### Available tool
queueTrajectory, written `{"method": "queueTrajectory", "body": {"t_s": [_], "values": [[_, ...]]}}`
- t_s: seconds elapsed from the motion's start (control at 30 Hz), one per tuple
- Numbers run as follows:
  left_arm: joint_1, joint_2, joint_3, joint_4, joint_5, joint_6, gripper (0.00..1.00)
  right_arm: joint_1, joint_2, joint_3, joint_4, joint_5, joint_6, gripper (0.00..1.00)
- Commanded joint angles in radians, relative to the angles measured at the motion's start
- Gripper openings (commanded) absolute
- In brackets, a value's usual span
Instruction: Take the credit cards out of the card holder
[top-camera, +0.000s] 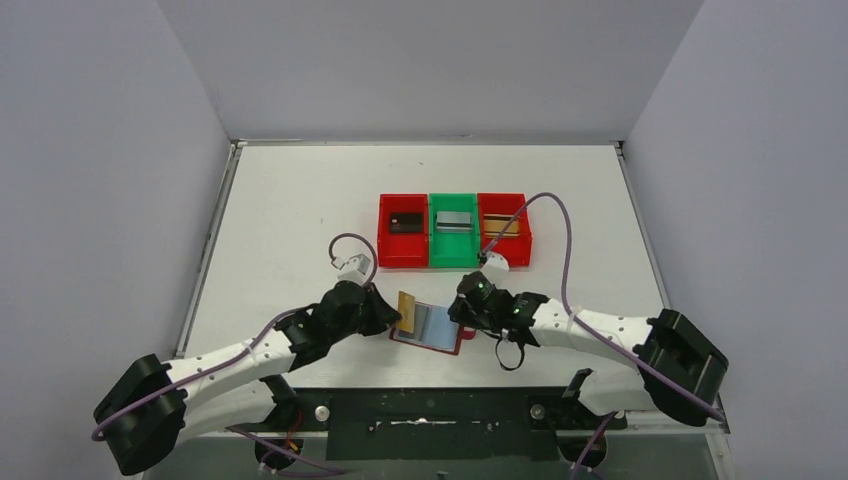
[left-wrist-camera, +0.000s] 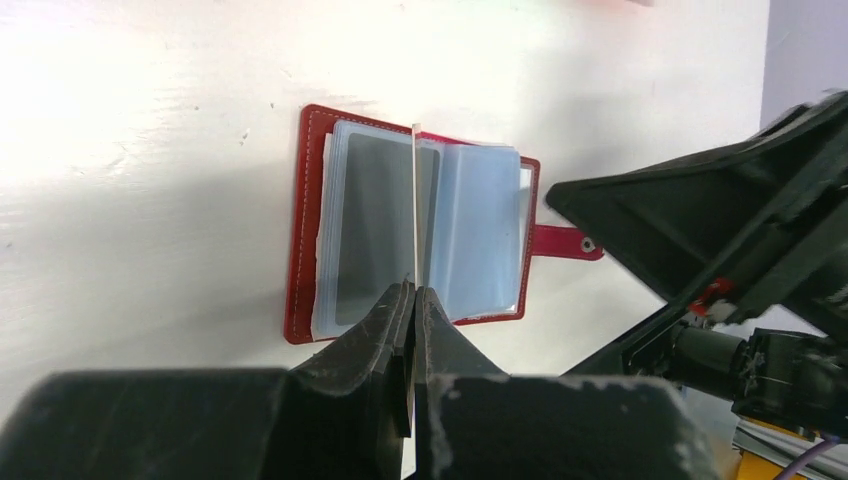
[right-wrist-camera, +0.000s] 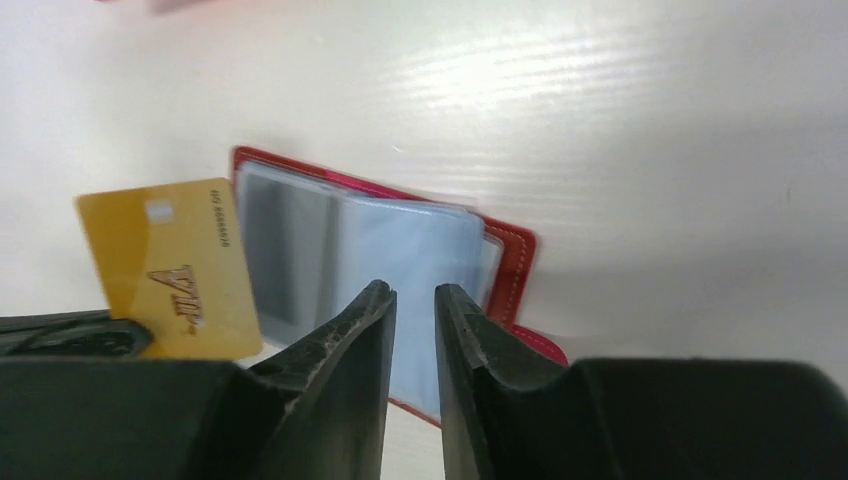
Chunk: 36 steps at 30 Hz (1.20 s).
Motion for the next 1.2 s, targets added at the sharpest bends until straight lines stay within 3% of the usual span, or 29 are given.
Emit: {"method": "queueTrajectory", "body": {"t_s": [0.0,0.1,0.17,0.3,0.63,0.77,0.83,0.9,1.0,1.17], "values": [[0.009,-0.097,0.062,-0.071,-0.056,0.040,0.00,-0.013,-0.114,0.126,-0.122,0.105,-0.136,0.30],[0.009,-0.140,0.053,-0.062,-0.048,0.045,0.00,-0.015,-0.146,0.114,-0.072,0.082,-0.135,0.42],[0.010,-0.168,0.038,-0.043,-0.039,0.045,0.00,-0.016,-0.167,0.069,0.004,0.062,-0.117,0.46],[0.012,-0.229,0.005,-0.005,-0.032,0.053,0.00,-0.015,-0.211,-0.066,0.257,0.004,-0.101,0.57],[0.012,-0.323,-0.055,0.121,-0.010,0.026,0.00,-0.057,-0.311,-0.144,0.436,-0.113,-0.142,0.62],[0.012,-0.331,-0.091,0.226,0.015,-0.005,0.00,-0.088,-0.327,-0.167,0.538,-0.205,-0.154,0.71],[0.012,-0.327,-0.102,0.278,0.042,-0.017,0.00,-0.101,-0.310,-0.154,0.557,-0.246,-0.148,0.84],[0.013,-0.320,-0.108,0.321,0.065,-0.025,0.00,-0.114,-0.281,-0.153,0.600,-0.303,-0.140,0.89],[0.015,-0.311,-0.124,0.378,0.085,-0.044,0.00,-0.120,-0.243,-0.152,0.667,-0.362,-0.130,0.87],[0.023,-0.293,-0.143,0.421,0.102,-0.065,0.00,-0.120,-0.206,-0.169,0.771,-0.450,-0.118,0.72]]}}
